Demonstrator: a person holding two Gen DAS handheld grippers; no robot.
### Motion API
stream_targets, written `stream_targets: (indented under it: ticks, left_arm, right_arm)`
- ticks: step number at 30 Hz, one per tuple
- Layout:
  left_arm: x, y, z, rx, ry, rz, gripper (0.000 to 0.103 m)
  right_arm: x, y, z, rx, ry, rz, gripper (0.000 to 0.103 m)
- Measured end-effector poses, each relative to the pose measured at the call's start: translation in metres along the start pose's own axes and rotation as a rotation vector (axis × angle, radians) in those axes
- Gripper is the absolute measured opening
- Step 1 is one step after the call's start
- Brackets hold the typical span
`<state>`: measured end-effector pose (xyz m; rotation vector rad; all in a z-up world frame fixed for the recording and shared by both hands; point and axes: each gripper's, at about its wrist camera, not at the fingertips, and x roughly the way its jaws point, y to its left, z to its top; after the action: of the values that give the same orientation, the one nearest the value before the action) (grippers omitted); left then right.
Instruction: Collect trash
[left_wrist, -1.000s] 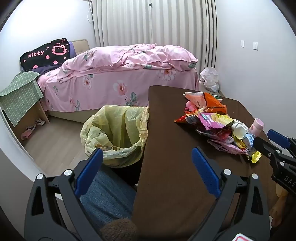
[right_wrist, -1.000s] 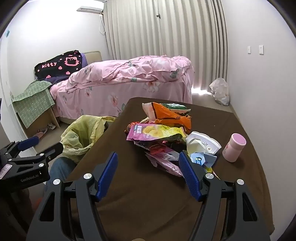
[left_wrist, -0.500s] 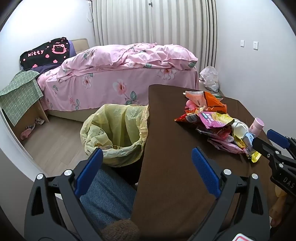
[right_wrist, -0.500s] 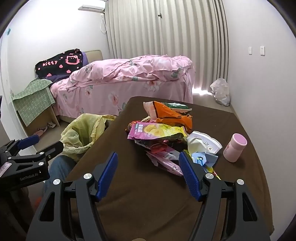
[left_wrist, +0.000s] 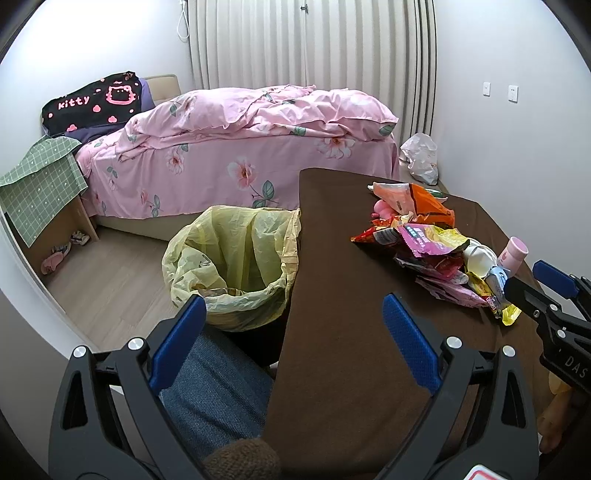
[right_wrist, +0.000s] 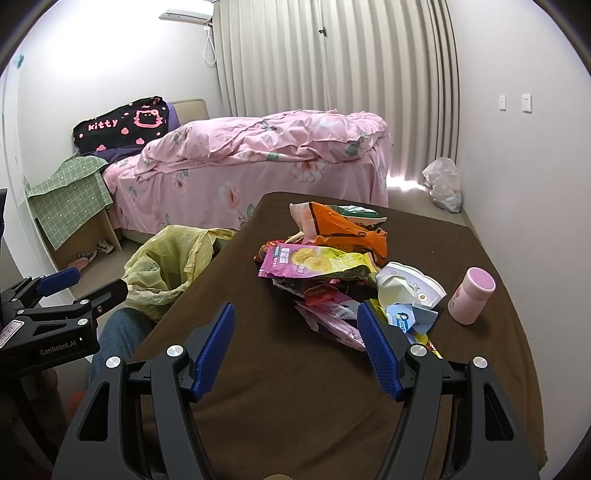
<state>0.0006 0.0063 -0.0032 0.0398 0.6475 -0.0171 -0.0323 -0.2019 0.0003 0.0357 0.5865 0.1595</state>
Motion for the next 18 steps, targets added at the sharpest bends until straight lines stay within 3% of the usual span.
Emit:
stream_targets:
  ticks: [18]
  left_arm:
    - [-0.004, 0.012, 0.014, -0.009, -0.045, 0.035, 0.092]
  right_arm:
    - [0.020, 0.020, 0.024, -0.010, -0.030, 0.052, 0.065]
